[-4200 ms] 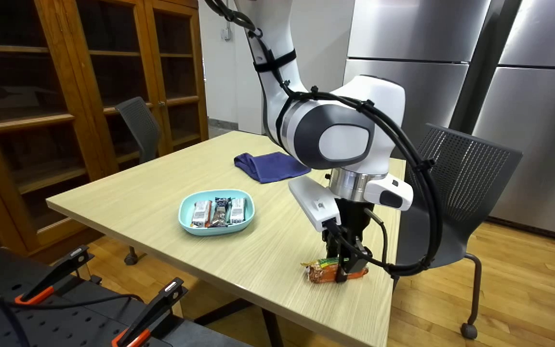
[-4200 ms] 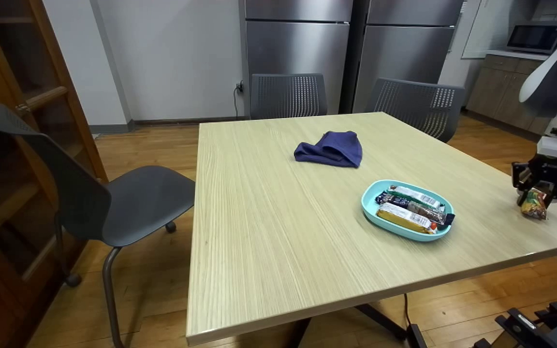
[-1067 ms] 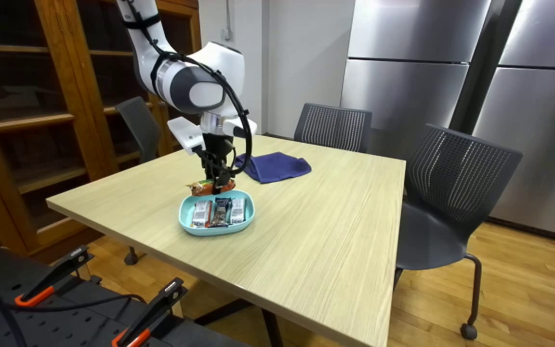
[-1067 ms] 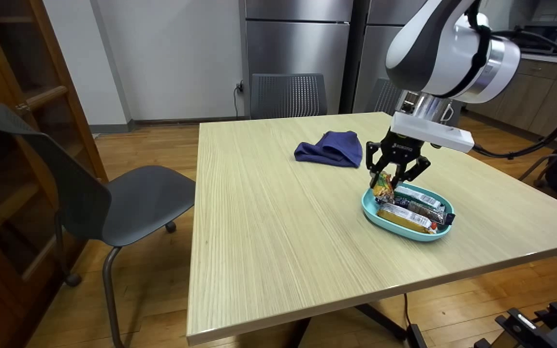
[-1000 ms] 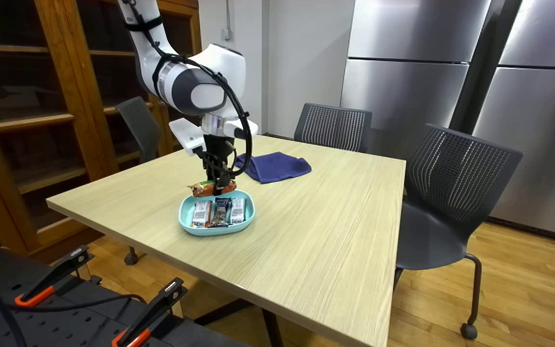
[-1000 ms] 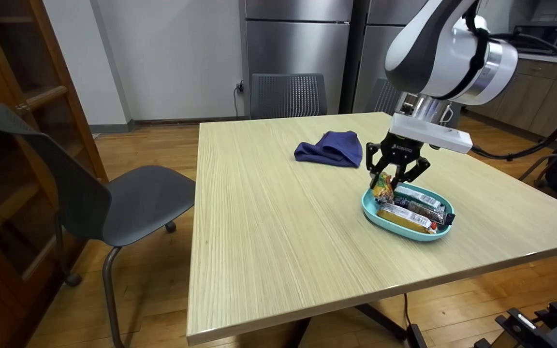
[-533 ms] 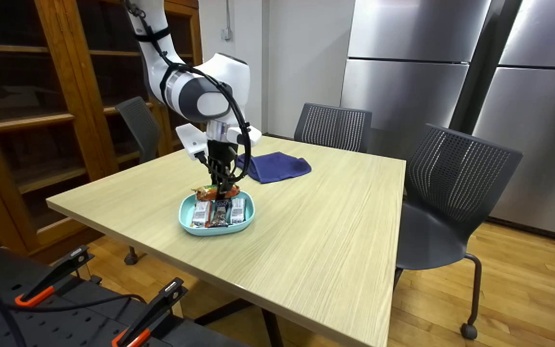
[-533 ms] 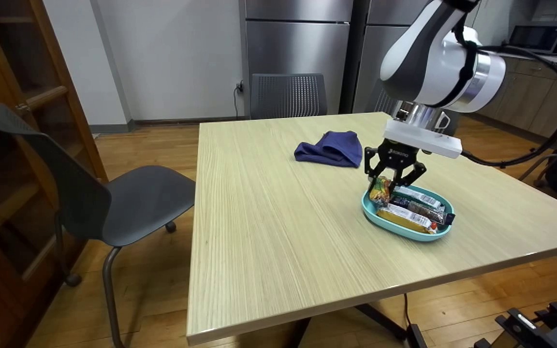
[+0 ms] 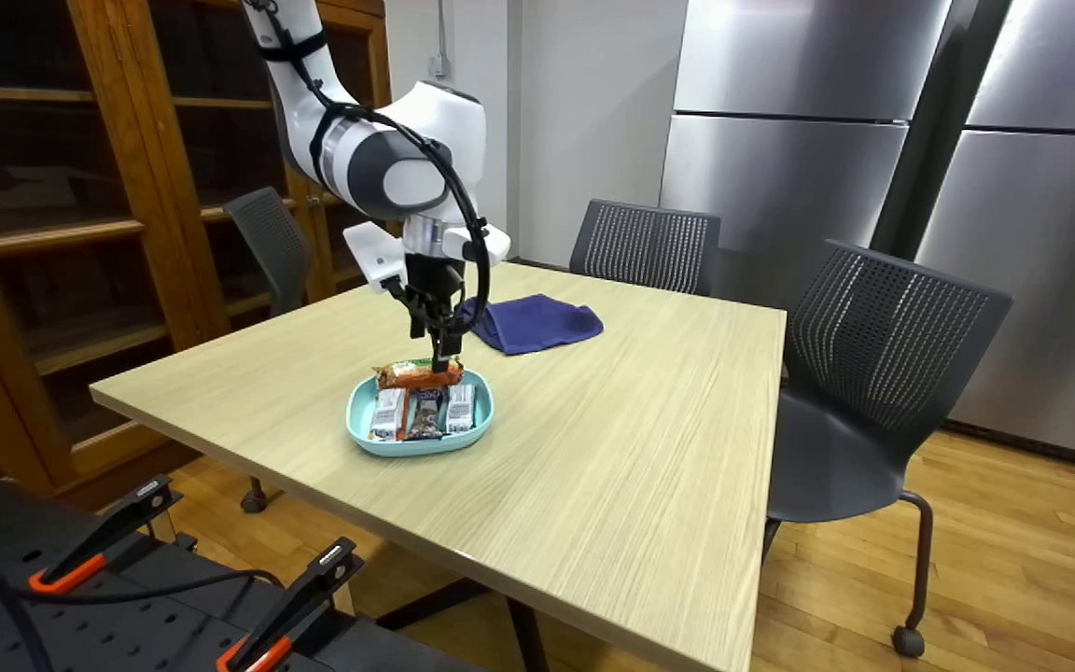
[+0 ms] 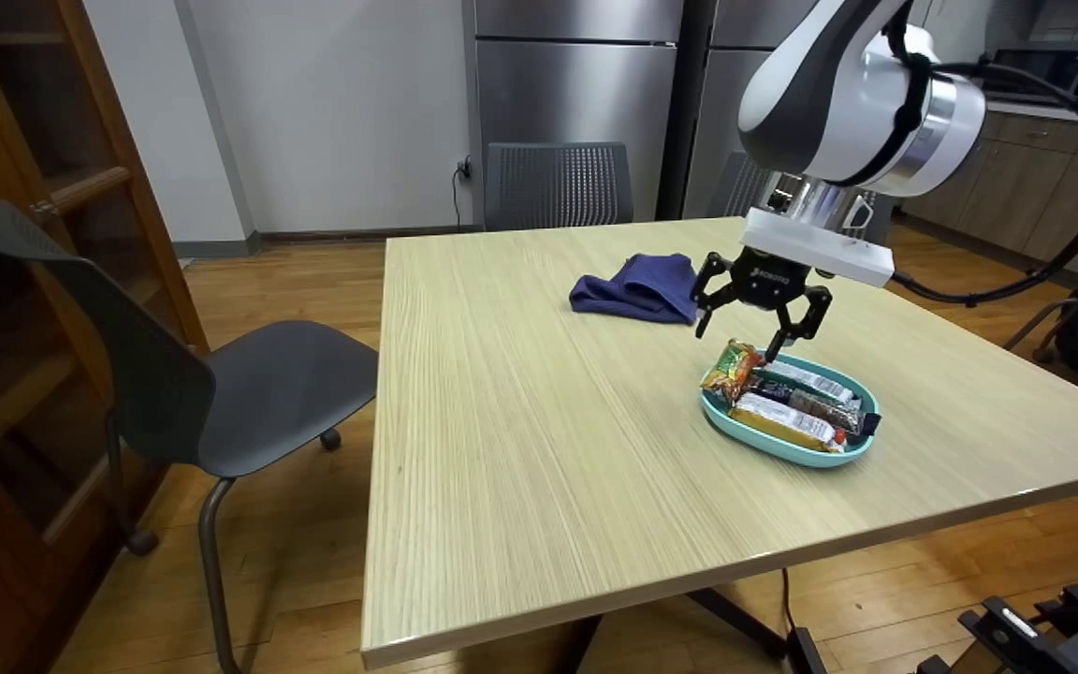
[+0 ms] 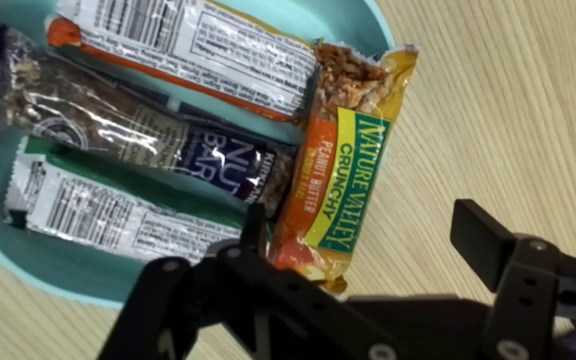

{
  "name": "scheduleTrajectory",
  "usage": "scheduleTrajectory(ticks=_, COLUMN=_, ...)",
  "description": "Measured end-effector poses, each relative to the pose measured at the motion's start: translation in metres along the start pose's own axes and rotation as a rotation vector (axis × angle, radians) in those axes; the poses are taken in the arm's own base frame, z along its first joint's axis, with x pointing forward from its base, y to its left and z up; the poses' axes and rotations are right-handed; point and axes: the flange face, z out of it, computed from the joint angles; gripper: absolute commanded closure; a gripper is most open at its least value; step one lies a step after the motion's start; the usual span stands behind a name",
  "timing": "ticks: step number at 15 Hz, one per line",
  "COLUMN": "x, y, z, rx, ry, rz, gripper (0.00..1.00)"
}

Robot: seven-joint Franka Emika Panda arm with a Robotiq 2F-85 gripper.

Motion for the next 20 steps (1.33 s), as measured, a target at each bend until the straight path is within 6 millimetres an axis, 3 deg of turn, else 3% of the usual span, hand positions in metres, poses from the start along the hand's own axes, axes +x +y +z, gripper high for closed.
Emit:
scheduleTrajectory(ticks=10, x=0.021, y=0.004, z=-0.027, rx=-0.041, ry=0.078, rz=-0.236, gripper=0.0)
scheduleTrajectory(ticks=16, x=0.046, y=-0.01, z=-0.043, rx=-0.031, ry=0.145, rz=-0.344, gripper=0.0)
scheduleTrajectory(ticks=20, x=0.058, y=-0.014, z=-0.044, rx=-0.026, ry=0.16, rz=-0.363, gripper=0.0)
